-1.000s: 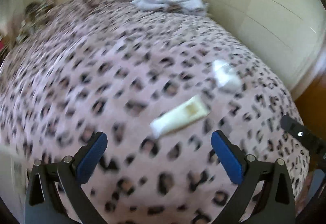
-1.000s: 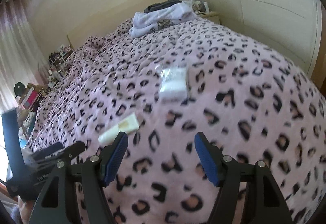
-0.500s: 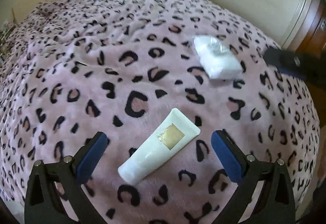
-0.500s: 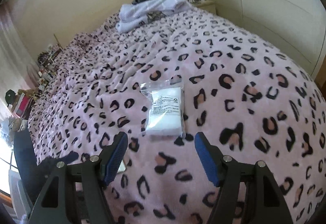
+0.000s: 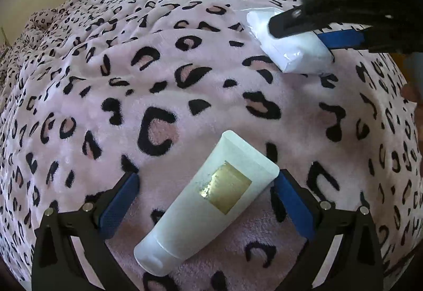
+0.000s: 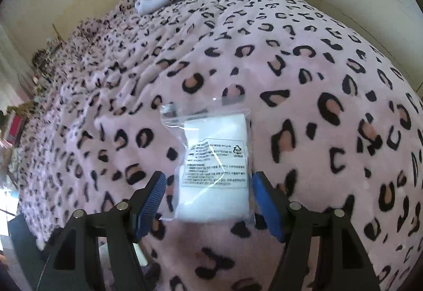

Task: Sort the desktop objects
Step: 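Grasp white cream tube with left tool while right tool grasps cotton-pad packet, then carry cream tube with left tool while right tool carries cotton-pad packet into the white box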

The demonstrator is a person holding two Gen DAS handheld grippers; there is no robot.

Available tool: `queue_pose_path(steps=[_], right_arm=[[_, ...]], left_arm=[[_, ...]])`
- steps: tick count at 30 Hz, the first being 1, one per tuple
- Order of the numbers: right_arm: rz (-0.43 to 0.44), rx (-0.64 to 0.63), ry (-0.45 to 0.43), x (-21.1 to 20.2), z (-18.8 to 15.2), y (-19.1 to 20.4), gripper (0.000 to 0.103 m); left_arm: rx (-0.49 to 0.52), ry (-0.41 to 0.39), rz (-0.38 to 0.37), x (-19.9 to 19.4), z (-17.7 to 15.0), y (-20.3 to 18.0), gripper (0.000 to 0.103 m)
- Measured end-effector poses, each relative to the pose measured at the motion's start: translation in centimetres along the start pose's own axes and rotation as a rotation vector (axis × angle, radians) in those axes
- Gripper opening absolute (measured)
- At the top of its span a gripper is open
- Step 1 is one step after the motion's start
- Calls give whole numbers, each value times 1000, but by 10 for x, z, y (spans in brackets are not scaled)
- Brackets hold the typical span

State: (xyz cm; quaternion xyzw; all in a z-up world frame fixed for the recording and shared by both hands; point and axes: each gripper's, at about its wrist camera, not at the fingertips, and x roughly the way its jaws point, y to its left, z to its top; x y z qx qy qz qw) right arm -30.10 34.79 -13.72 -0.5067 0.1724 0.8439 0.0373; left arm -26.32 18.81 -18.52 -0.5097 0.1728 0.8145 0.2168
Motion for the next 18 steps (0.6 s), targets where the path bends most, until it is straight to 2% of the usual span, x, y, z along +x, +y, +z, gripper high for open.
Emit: queue_pose_path(steps=[3,7,9,11,14,18], right_arm=[[0,7,21,13,-2,-1,70],[28,-1,4,19,-9,-4,69],[36,-8,-5,19,-12,-5,56],[59,3,-14,17,-13,-9,54],[84,9,-31,11,-15,-12,53],[97,-4,-45,3,-18,-9,53]], left_arm=[[13,-25,18,-1,-2,-3,103],[18,-46,17,-3,-3,-6,77],[10,-56,15,-6,-2,-6,65],[-12,-67,14,-10,-1,-3,50],[-63,-78,-7,-14,1,8,38],[-111,-91,-39,-22,-1,18,36]])
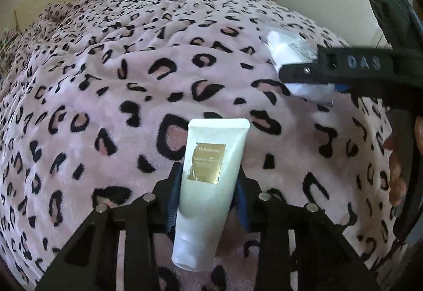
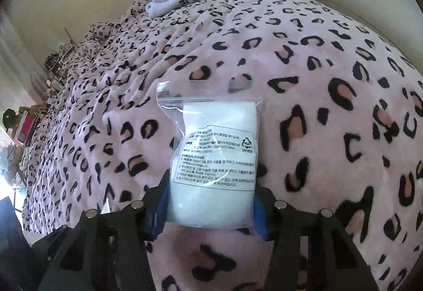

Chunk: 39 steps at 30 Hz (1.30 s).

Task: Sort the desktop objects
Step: 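Carry cream tube with left tool while right tool carries cotton-pad packet into the white box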

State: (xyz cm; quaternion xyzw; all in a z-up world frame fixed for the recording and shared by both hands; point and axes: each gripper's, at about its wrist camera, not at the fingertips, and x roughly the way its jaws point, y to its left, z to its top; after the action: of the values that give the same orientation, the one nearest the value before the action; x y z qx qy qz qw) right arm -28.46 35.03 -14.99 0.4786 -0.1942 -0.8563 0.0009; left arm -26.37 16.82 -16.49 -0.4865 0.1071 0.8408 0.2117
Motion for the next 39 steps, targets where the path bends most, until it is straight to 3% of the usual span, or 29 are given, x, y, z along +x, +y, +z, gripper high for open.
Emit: queue_pose_path(steps=[12,20,30,39], right_arm=[[70,-35,-31,-38,-27,20,53],[146,-65,8,-71,-93,48,53],[246,-161,59,-111,-172,125,53],[337,-277,38,-153,-195,207,53]], left_arm=[[-100,-80,-2,-57,-14,26,35],[-205,-119,-19,-117,-55,48,35],[-310,-163,1,-210,-137,69,35],[-364,-261,79,-316,-179,106,35]])
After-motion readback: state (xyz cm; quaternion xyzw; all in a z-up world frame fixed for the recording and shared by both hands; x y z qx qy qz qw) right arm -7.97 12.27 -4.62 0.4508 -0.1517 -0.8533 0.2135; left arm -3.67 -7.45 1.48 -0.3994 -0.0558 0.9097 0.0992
